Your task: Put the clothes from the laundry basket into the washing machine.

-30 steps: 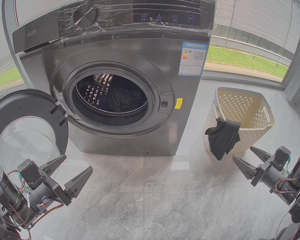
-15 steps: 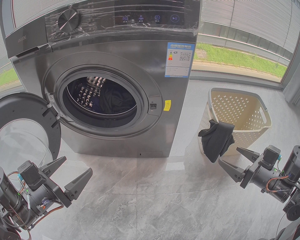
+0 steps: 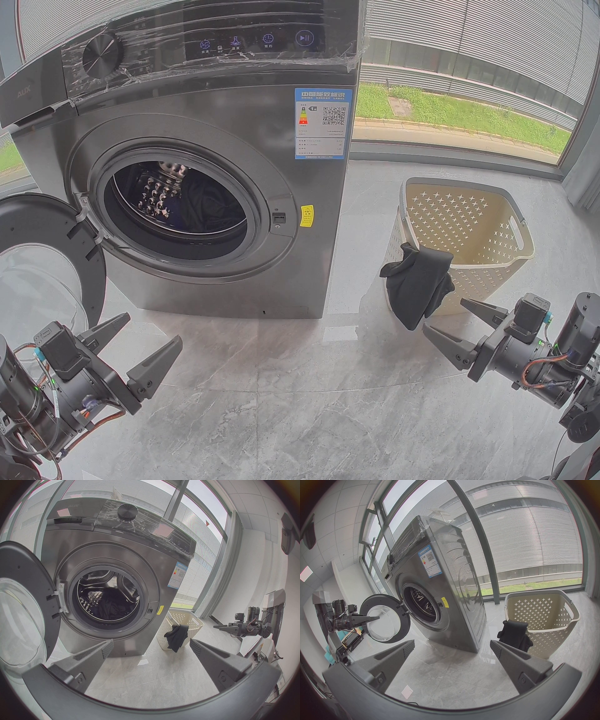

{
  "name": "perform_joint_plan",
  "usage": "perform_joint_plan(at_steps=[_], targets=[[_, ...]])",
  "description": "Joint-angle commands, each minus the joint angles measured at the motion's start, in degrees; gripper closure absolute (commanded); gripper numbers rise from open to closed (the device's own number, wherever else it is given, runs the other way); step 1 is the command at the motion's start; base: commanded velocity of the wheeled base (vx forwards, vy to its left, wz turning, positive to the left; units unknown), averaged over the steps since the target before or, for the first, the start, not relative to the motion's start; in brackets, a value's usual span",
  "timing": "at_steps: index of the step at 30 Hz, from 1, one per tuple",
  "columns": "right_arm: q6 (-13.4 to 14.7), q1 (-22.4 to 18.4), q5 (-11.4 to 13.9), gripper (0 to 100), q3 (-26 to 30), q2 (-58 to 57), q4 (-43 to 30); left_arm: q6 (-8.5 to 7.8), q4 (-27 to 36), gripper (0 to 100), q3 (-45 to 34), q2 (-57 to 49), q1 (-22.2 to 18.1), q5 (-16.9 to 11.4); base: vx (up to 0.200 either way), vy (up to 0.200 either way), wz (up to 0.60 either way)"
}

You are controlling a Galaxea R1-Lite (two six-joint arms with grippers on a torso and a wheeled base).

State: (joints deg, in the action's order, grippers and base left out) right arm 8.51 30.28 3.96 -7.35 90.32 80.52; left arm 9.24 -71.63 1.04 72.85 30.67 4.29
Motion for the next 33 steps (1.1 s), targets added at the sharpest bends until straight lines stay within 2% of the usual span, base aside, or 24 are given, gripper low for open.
perform_joint_plan(at_steps=[1,8,17,23,33], targets=[[0.02,0.04,-0.01,0,-0.03,0.47,-0.01,0.16,0.00,0,-1.04,0.01,0.00,0.02,0.000,-0.200,0.00],[0.10,0.04,-0.09,0,0.23,1.00,0.34,0.34,0.00,0,-1.04,0.10,0.00,0.02,0.000,-0.200,0.00],[0.28,-0.22,-0.01,0,0.50,0.91,0.25,0.60,-0.26,0,-1.04,0.19,0.00,-0.16,0.000,0.000,0.00],[0.28,0.04,-0.09,0,0.50,1.09,0.08,0.08,0.09,0,-1.04,0.63,0.00,0.02,0.000,0.000,0.00],[0.63,-0.13,-0.09,0,0.50,3.20,0.43,-0.10,0.00,0,-1.04,0.27,0.09,0.02,0.000,-0.200,0.00]])
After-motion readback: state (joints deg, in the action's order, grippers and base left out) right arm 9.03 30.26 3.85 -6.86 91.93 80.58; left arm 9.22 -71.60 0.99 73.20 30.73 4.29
